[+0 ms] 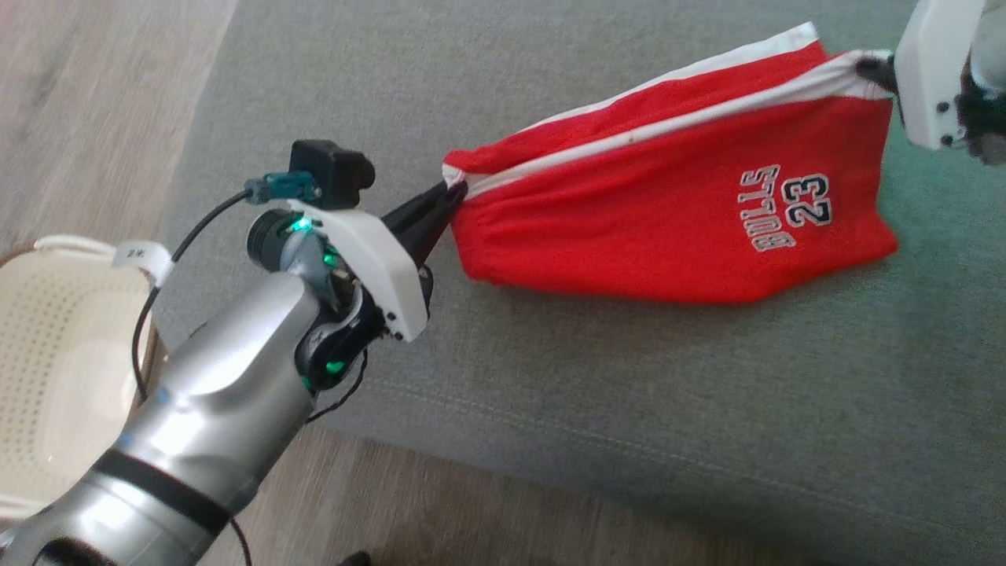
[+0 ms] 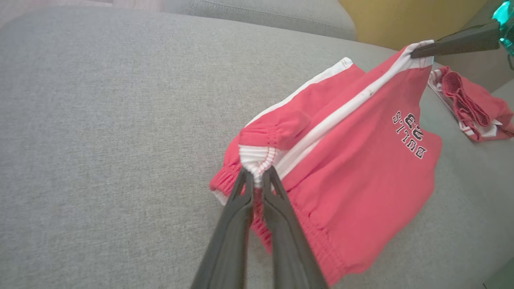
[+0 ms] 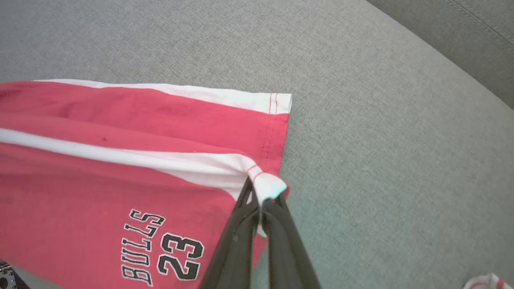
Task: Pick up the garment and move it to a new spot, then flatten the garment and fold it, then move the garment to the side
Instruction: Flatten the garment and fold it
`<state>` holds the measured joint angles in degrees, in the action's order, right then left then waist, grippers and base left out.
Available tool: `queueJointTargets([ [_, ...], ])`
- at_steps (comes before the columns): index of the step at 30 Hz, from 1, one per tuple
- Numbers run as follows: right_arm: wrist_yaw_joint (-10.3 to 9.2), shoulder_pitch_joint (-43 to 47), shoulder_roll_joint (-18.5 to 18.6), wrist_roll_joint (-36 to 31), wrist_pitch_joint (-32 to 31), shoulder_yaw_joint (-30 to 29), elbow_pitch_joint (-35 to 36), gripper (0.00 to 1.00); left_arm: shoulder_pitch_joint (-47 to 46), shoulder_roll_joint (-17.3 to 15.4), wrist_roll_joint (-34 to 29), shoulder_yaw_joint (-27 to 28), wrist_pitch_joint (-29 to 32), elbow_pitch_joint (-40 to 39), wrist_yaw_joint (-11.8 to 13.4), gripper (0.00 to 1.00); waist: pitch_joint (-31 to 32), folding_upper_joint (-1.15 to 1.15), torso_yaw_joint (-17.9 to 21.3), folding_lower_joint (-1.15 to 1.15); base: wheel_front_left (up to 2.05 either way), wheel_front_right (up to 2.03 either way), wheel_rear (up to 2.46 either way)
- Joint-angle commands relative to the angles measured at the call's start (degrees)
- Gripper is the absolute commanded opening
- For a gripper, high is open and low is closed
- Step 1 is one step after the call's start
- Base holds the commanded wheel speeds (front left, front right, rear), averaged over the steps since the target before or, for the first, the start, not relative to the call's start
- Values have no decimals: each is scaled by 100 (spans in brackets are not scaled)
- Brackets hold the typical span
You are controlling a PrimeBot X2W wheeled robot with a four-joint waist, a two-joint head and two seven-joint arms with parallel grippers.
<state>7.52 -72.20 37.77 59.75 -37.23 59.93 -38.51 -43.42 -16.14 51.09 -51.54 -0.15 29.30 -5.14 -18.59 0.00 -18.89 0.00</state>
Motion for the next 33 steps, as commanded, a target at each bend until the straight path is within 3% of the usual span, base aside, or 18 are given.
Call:
queueJointTargets([
  [1,-3,-224,-12,-89,92,-18,-6,0,-375,-81,-45,196,-110,57,-48,0,-214,0,-149,0,0,0,0],
  [9,-3,-642,-146,-255,380,233,-266,0,-784,382,-34,114,-408,741,-164,0,-544,0,-283,0,0,0,0],
  [20,-3,-970,-222,-230,714,542,-564,0,-1160,723,76,-3,-772,1443,-226,0,-785,0,-356,0,0,0,0],
  [21,-3,-999,-234,-246,793,556,-612,44,-1194,742,81,-2,-831,1512,-227,3,-796,0,-357,0,0,0,0],
  [22,-3,-1015,-254,-242,857,564,-664,99,-1225,763,87,8,-895,1588,-228,31,-804,0,-357,0,0,0,0],
  [24,-3,-1036,-301,-203,992,558,-765,100,-1282,803,83,13,-1000,1749,-229,49,-812,0,-351,0,0,0,0],
  [25,-3,-1043,-327,-199,1063,566,-811,100,-1305,824,88,27,-1051,1830,-229,98,-813,0,-345,0,0,0,0],
  [29,-3,-1031,-388,-191,1248,656,-960,100,-1384,882,102,130,-1273,2074,-230,100,-788,0,-290,0,0,0,0],
  [33,-3,-1011,-452,-258,1823,658,-1119,100,-1397,884,128,362,-1427,2219,-175,100,-663,0,-196,0,0,0,0],
])
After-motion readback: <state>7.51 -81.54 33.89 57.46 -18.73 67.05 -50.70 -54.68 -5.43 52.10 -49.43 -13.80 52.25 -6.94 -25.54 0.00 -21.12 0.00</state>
